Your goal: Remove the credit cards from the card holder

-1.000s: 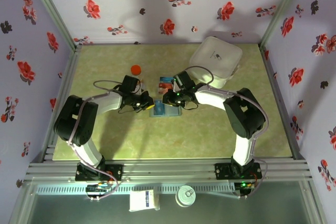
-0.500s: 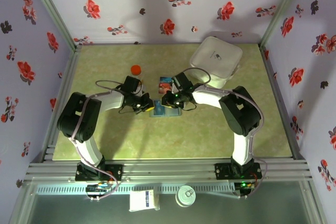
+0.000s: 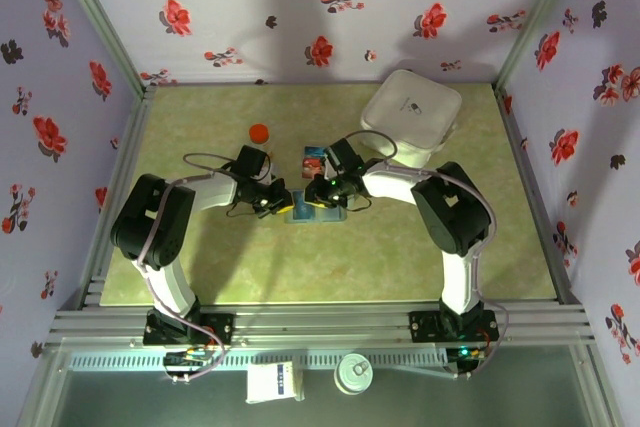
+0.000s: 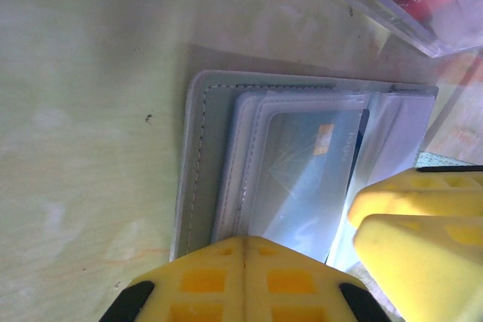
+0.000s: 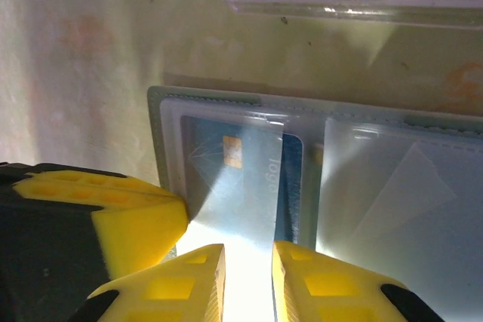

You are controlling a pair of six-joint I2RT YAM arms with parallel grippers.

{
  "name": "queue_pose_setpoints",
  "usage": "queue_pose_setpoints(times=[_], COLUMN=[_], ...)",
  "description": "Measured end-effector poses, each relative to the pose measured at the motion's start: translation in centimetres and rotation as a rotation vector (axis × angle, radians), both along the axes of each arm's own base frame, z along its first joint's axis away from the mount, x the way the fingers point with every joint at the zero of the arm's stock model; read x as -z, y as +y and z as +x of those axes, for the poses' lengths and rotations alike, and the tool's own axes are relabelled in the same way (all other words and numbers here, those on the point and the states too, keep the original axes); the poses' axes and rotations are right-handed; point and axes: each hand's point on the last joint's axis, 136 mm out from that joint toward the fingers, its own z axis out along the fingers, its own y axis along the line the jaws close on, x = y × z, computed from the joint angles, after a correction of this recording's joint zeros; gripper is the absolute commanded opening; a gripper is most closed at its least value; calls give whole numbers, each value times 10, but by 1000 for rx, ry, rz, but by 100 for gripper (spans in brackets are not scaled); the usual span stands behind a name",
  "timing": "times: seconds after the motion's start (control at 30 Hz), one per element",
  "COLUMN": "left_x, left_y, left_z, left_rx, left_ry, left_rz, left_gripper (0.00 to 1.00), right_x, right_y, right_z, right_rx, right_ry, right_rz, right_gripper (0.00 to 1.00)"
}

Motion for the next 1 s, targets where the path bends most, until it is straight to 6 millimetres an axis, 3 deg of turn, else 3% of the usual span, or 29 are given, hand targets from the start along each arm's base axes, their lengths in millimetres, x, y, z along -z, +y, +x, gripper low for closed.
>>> queue_pose_setpoints(times=[0.5, 1.0], left_x=[0, 0], left_y=[0, 1], left_z=[-1, -1], left_rx=[0, 0], left_ry=[6, 9], left_rz=[3, 5], left_gripper=[0, 0], right_x=[5, 8], right_y=[7, -5], right_z=[-4, -3], right_rx=[-10, -17], right_ry=[34, 14], right_rz=[22, -96], right_gripper=[21, 22])
